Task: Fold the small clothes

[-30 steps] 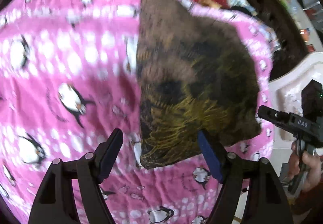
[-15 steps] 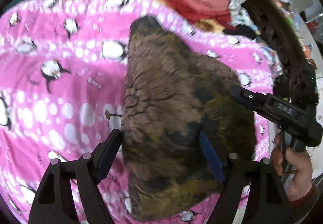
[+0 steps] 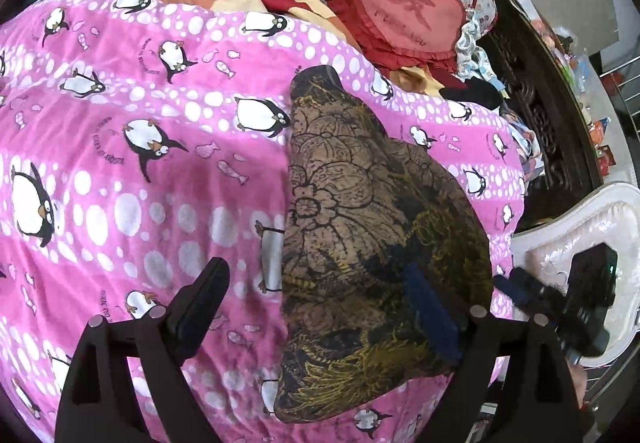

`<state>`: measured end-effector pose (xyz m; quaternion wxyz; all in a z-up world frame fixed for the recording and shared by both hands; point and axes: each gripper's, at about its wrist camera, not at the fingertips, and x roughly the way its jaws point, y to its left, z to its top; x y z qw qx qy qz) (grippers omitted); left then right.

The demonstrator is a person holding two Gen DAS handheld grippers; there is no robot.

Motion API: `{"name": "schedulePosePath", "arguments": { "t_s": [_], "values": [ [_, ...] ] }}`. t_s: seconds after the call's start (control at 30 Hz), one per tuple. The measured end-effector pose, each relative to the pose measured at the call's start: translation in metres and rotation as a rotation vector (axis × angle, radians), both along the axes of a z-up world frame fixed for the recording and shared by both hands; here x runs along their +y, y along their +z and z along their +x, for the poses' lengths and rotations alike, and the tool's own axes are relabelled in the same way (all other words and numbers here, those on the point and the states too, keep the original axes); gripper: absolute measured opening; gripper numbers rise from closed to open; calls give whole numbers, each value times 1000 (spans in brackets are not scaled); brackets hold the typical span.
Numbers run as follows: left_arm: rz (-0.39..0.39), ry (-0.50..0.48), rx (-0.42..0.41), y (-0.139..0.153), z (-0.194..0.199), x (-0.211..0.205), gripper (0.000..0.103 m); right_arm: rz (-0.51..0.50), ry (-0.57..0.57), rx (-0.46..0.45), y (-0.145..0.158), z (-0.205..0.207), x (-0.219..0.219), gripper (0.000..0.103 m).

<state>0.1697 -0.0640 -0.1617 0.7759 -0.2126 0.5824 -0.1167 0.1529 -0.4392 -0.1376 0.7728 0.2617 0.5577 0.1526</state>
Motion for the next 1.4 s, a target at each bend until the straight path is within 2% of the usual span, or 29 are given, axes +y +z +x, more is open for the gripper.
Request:
{"name": "schedulePosePath", "arguments": {
  "t_s": [0.13, 0.2, 0.4, 0.53, 0.57, 0.6, 0.63, 0.67, 0.7, 0.73, 0.77, 0.8, 0.83, 0.93, 1.07, 1.2, 1.3, 1.4],
  "values": [
    [-2, -7, 7, -6, -1, -7, 89, 10, -14, 29, -21, -4, 6, 77],
    [-3, -17, 9, -9, -1, -11, 89, 19, -22, 38, -29, -2, 8, 82],
    [-7, -43, 44, -31, 0, -31, 92, 51, 42, 80, -52, 4, 29, 84],
    [-29, -28, 49, -37, -2, -34, 95, 116, 25, 101, -63, -2, 32, 84],
    [-36, -25, 53, -39, -3, -34, 95, 134, 17, 106, -65, -3, 32, 83],
    [-42, -22, 57, -40, -3, -34, 95, 154, 13, 110, -67, -4, 31, 76],
    [-47, -24, 62, -41, -3, -34, 93, 173, 11, 110, -68, -6, 31, 71],
    [-50, -27, 62, -41, -4, -34, 88, 193, 9, 99, -67, -7, 32, 59],
    [-53, -34, 63, -40, -4, -35, 77, 194, 13, 94, -65, -8, 34, 52],
    [-49, -45, 67, -39, -4, -37, 71, 191, 22, 91, -64, -8, 37, 47],
    [-42, -51, 65, -37, -5, -37, 67, 192, 31, 90, -62, -9, 39, 36],
    [-39, -56, 64, -35, -6, -36, 59, 195, 31, 86, -58, -11, 41, 31],
    [-43, -55, 66, -32, -6, -33, 49, 196, 32, 81, -54, -11, 42, 29],
    [-89, -50, 66, -19, -10, -18, 29, 223, 35, 60, -35, -15, 47, 25],
    [-78, -80, 3, 20, -21, -5, 27, 246, 81, 26, -3, -27, 61, 24],
    [-91, -82, -4, 45, -52, 21, 26, 290, 143, 22, 22, -55, 83, 24],
    [-48, -94, -2, 52, -93, 44, 26, 326, 197, 54, 21, -83, 103, 24],
    [1, -88, 43, 38, -136, 64, 26, 318, 264, 110, 2, -110, 129, 23]
  ]
}}
